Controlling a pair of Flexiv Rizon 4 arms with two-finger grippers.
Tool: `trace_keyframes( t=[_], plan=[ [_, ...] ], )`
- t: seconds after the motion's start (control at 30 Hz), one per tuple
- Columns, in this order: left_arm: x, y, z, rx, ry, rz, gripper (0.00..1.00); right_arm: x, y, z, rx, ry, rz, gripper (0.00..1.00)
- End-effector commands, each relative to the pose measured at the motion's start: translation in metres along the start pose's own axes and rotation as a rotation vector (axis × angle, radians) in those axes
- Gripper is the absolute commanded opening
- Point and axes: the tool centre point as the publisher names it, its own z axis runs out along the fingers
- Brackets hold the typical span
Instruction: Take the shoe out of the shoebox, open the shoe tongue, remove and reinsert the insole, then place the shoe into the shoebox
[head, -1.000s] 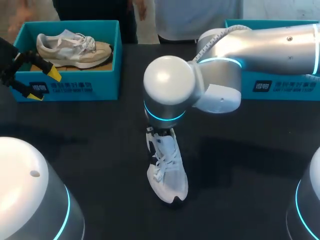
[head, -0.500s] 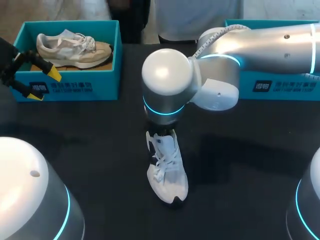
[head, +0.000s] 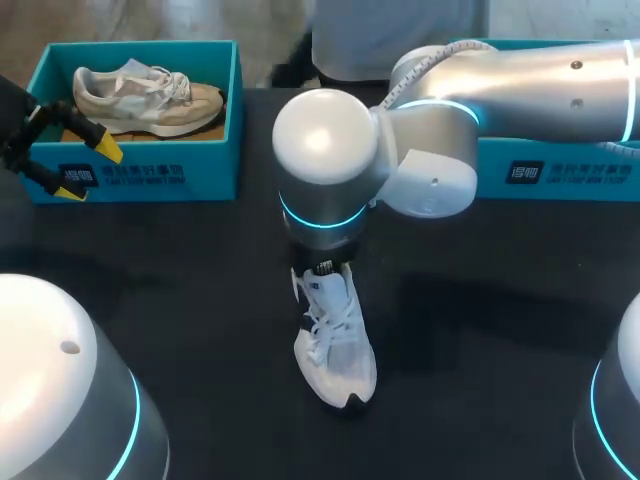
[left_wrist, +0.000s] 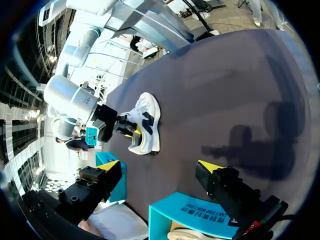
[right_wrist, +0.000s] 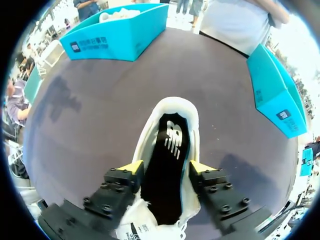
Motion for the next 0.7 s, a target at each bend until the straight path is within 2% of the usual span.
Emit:
trace_keyframes(
  t=[0.03, 0.17, 0.53, 0.7],
  plan=[
    [0.000, 0.000, 0.000, 0.000, 0.001, 0.001, 1.00, 0.000, -0.002, 0.004, 0.015, 0.017, -0.002, 0.93],
    [0.000, 0.000, 0.000, 0.000, 0.001, 0.001, 1.00, 0.001, -0.004, 0.008, 0.038, 0.029, -0.003, 1.00],
    [0.000, 0.000, 0.000, 0.000, 0.001, 0.001, 1.00, -0.002, -0.018, -0.005, 0.070, 0.021, 0.018, 1.00],
    [0.000, 0.000, 0.000, 0.000, 0.001, 0.001, 1.00, 0.000, -0.024, -0.018, 0.059, 0.011, 0.027, 0.98]
  ],
)
